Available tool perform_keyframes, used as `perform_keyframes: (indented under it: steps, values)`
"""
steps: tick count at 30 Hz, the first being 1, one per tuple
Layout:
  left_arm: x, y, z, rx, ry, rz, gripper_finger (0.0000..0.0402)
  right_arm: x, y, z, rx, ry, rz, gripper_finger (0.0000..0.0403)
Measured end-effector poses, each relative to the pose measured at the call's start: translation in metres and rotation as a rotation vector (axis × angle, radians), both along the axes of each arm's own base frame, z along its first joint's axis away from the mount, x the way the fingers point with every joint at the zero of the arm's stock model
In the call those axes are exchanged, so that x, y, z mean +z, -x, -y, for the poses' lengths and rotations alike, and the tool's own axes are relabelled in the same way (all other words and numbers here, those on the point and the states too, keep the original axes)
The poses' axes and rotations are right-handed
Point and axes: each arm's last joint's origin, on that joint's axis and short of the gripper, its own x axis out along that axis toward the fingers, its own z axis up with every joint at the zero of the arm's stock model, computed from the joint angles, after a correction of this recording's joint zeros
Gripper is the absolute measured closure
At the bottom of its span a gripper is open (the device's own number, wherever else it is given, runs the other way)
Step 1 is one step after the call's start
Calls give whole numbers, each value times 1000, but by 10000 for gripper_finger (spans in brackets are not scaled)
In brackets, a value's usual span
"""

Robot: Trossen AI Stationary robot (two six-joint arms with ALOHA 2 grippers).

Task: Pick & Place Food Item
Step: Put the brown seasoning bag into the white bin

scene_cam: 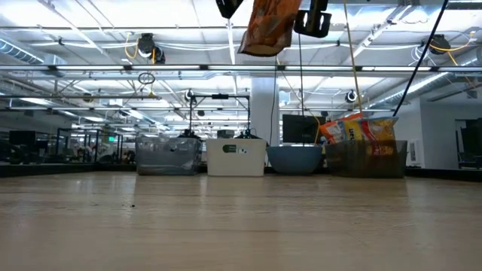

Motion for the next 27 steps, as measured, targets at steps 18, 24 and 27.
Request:
perform_keyframes:
  steps: [18,24,27]
  values:
    - [0,0,1,5,30,-14,330,4,-2,4,-20,-5,45,403]
    - [0,0,2,8,38,-18,330,4,-2,4,-20,-5,45,403]
    - [0,0,1,11,41,-19,330,4,-2,4,-20,-5,45,403]
